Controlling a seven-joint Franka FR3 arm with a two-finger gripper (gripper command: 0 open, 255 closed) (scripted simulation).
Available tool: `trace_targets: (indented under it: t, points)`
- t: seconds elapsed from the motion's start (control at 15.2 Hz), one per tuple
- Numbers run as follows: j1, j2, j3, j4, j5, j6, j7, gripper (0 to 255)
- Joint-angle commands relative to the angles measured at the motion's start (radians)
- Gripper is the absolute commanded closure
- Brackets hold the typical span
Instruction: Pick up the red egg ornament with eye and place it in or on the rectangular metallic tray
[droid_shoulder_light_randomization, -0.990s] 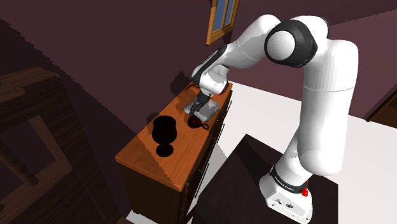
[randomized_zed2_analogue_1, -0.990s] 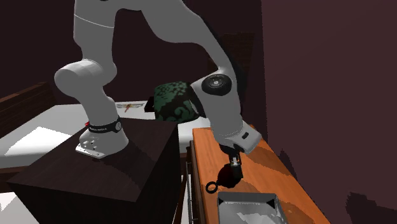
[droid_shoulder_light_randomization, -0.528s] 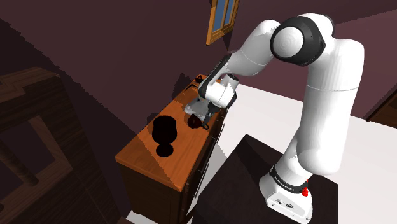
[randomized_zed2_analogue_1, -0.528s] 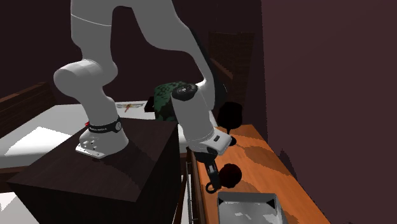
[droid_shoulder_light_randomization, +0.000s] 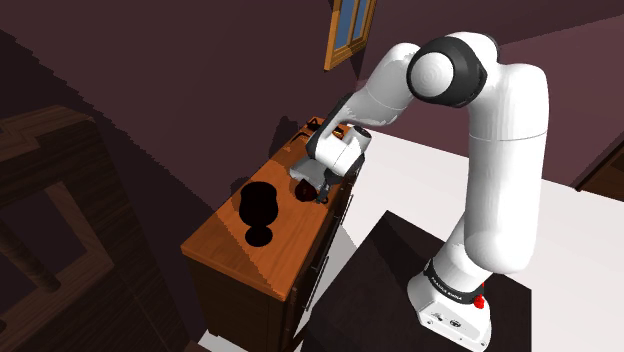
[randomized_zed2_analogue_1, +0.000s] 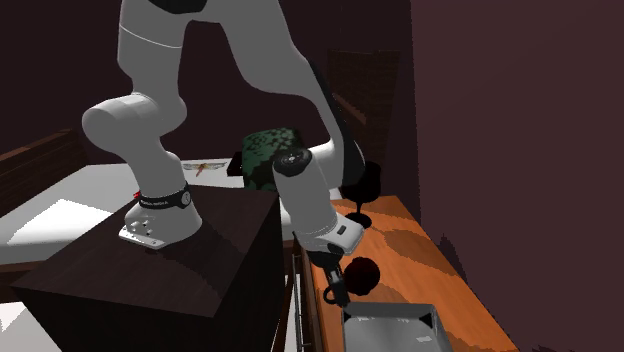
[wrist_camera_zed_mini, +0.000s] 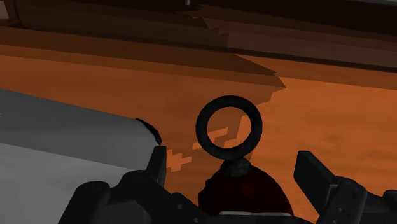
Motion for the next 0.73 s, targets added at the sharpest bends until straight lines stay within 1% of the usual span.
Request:
trace_targets:
  t: [0.0,0.4,0.46,0.66]
  points:
    - [-0.006,0.021,0.003,0.010,0.008,0.001,-0.007,0]
    - [-0.007,0.021,0.004,0.010,0.007,0.001,-0.007,0]
    - [-0.006,0.017,0.000,0.008,0.000,-0.001,-0.002,255]
    - [-0.004,0.011,-0.001,0.003,-0.002,-0.001,0.001,255]
